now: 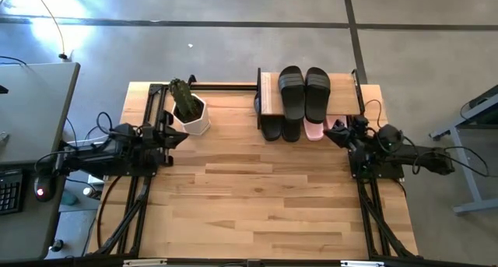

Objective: Pick and place slides into the shelf
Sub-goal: Return to Home Position

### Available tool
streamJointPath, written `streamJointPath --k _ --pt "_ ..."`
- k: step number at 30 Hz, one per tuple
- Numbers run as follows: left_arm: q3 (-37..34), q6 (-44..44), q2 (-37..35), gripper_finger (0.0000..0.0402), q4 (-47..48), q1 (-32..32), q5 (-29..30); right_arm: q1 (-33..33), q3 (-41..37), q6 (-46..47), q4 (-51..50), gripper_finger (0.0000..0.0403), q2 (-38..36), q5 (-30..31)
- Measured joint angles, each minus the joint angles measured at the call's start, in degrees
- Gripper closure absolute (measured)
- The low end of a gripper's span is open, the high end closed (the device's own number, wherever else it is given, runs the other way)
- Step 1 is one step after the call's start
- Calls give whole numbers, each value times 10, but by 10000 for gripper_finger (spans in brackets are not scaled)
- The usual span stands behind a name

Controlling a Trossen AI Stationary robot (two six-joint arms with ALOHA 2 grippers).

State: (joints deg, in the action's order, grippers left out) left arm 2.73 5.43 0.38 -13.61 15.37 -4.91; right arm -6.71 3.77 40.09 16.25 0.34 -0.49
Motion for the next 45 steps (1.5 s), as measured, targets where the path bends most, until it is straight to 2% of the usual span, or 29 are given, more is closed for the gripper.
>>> streamJointPath --k 5,10,16,19,21,28,45 --pt "-20 -3 0 401 1 0 0 0 0 -9 -42 403 0 0" --pt "-23 19 0 401 51 0 7 0 0 -93 -114 403 0 12" --pt "-23 82 0 401 132 0 43 0 0 -261 -202 403 0 16" --pt "-22 130 4 401 128 0 57 0 0 -369 -233 403 0 27" --pt "-22 174 5 401 128 0 66 0 0 -402 -244 403 1 46" --pt "-22 259 5 401 126 0 69 0 0 -416 -243 403 3 72" --pt "-22 263 5 401 126 0 69 0 0 -416 -243 403 3 72"
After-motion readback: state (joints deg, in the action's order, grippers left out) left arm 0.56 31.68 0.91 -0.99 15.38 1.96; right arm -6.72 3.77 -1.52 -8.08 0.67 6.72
